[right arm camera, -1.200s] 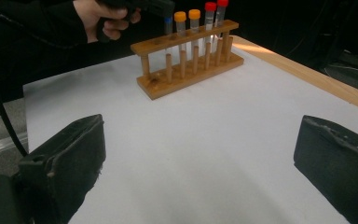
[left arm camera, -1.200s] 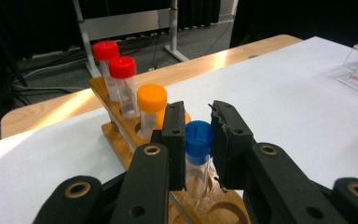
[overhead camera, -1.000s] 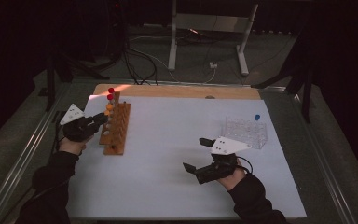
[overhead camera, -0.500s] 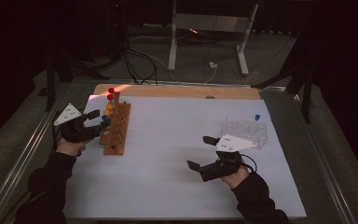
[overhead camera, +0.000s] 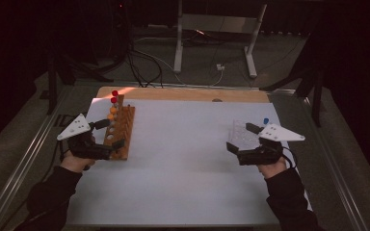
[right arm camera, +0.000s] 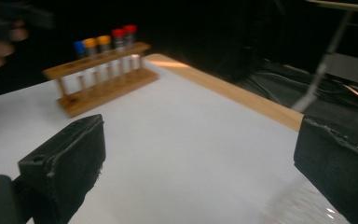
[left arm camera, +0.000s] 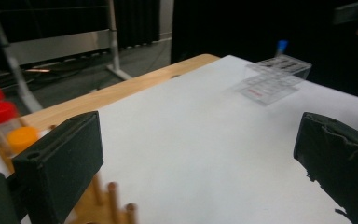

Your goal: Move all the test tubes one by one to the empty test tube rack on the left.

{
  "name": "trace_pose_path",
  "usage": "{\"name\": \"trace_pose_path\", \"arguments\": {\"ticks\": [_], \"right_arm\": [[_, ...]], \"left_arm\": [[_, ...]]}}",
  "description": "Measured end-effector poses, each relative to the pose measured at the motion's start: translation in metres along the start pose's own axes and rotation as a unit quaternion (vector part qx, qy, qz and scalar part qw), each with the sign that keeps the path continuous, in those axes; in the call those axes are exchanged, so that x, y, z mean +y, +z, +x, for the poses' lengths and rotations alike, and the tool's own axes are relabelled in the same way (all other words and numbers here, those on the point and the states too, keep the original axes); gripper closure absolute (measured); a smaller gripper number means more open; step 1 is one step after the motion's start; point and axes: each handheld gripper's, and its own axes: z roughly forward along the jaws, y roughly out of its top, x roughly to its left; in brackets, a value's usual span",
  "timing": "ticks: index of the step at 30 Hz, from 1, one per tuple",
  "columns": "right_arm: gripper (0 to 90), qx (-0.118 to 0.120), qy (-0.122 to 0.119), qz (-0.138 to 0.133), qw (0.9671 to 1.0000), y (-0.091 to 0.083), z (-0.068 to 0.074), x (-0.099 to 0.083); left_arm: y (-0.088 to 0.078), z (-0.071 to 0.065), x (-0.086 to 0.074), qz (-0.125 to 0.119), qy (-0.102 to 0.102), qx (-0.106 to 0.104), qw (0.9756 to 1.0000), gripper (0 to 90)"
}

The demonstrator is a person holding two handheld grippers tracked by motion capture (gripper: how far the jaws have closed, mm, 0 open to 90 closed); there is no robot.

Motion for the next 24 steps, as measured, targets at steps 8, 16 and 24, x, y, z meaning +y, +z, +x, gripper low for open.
{"name": "trace_pose_path", "arguments": {"ticks": [8,16,24], "right_arm": [[2.3,-0.080,0.031,0.009,0.9963,-0.016,-0.047,-0.009],[2.9,-0.131,0.053,0.035,0.9894,-0.010,-0.076,-0.032],[11.1,-0.172,0.072,0.057,0.9808,0.002,-0.097,-0.050]], "left_arm": [[0.012,-0.023,-0.009,-0.002,-0.002,-0.053,0.9986,1.6],[0.024,-0.039,-0.018,0.014,0.006,-0.077,0.9969,1.6],[0.027,-0.043,-0.020,0.014,0.005,-0.089,0.9959,1.6]]}}
